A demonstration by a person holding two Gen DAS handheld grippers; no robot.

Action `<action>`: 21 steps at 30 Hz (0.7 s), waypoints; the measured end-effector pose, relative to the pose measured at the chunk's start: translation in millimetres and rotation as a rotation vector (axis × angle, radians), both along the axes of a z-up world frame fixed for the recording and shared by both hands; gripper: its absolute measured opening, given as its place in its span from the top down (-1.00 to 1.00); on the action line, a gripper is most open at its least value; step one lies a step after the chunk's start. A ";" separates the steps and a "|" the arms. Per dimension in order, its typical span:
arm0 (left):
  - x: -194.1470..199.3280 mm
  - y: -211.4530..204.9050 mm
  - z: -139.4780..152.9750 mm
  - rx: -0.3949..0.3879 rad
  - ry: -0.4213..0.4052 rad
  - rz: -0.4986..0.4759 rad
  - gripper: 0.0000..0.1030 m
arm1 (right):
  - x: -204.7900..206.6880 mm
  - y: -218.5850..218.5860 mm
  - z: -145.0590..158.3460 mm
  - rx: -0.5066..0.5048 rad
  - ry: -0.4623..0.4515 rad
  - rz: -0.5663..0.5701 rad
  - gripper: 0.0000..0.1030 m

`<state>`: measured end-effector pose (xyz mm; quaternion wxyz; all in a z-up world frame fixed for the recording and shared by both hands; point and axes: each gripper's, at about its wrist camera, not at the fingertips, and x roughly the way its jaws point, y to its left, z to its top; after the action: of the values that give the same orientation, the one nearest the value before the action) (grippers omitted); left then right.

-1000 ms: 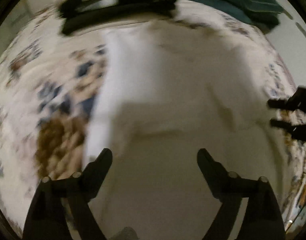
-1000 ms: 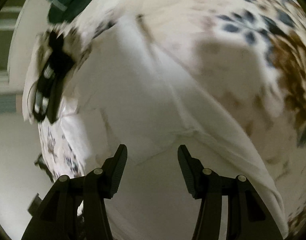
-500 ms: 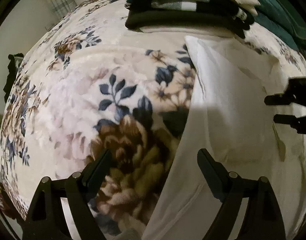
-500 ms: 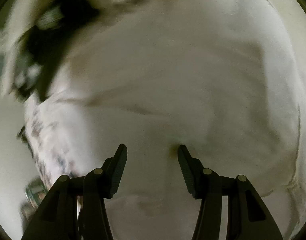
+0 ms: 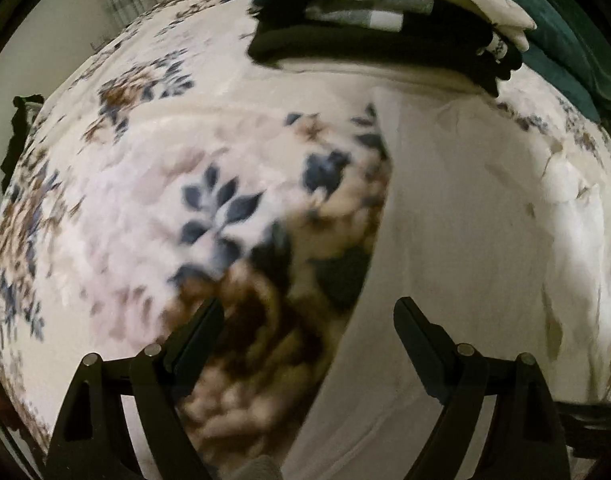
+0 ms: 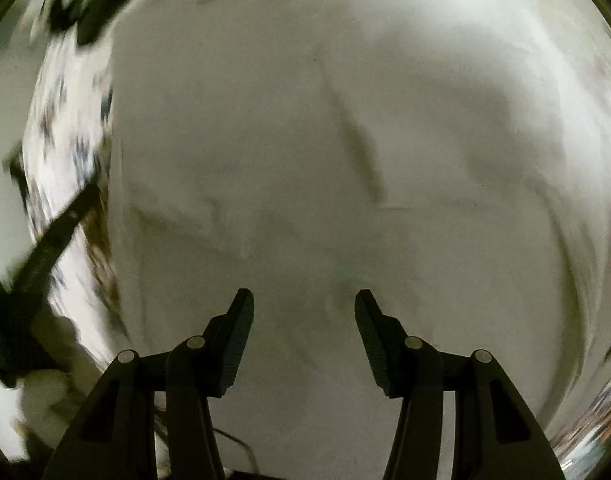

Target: Fold small clothes

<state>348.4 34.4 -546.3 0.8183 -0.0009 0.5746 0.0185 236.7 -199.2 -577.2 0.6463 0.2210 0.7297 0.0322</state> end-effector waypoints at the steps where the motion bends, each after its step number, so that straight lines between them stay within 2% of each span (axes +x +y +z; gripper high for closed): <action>1: 7.0 -9.2 -7.6 0.016 0.011 -0.026 -0.68 | 1.3 -1.4 3.5 -0.001 -0.006 -0.033 -0.06; 3: 12.7 -23.7 -28.5 0.092 0.066 -0.070 -0.69 | -12.0 -24.4 12.7 -0.012 -0.024 -0.127 -0.06; 5: 7.3 -29.1 -44.9 0.104 0.101 -0.099 -0.69 | -17.4 -42.3 19.7 -0.018 -0.022 -0.198 -0.06; 6: 2.3 -28.3 -44.1 0.098 0.092 -0.097 -0.69 | -20.2 -51.7 22.6 -0.014 -0.018 -0.226 -0.06; 8: -7.4 -25.2 -33.5 0.087 0.091 -0.078 -0.69 | -29.6 -76.0 31.3 -0.010 -0.014 -0.257 -0.06; 14: -56.6 -33.9 30.8 0.054 0.028 -0.012 -0.69 | -46.8 -148.0 62.8 0.013 -0.025 -0.272 -0.06; 19: -122.7 -100.2 53.3 0.049 0.106 -0.038 -0.69 | -73.9 -217.5 74.8 0.058 -0.010 -0.207 -0.06; 21: -167.7 -148.1 53.6 0.043 0.168 -0.060 -0.69 | -83.0 -247.7 73.2 0.049 0.005 -0.166 -0.06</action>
<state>180.7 -113.7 -492.7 0.7673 0.0354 0.6402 0.0063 153.7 -446.9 -504.0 0.6393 0.2968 0.7093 -0.0041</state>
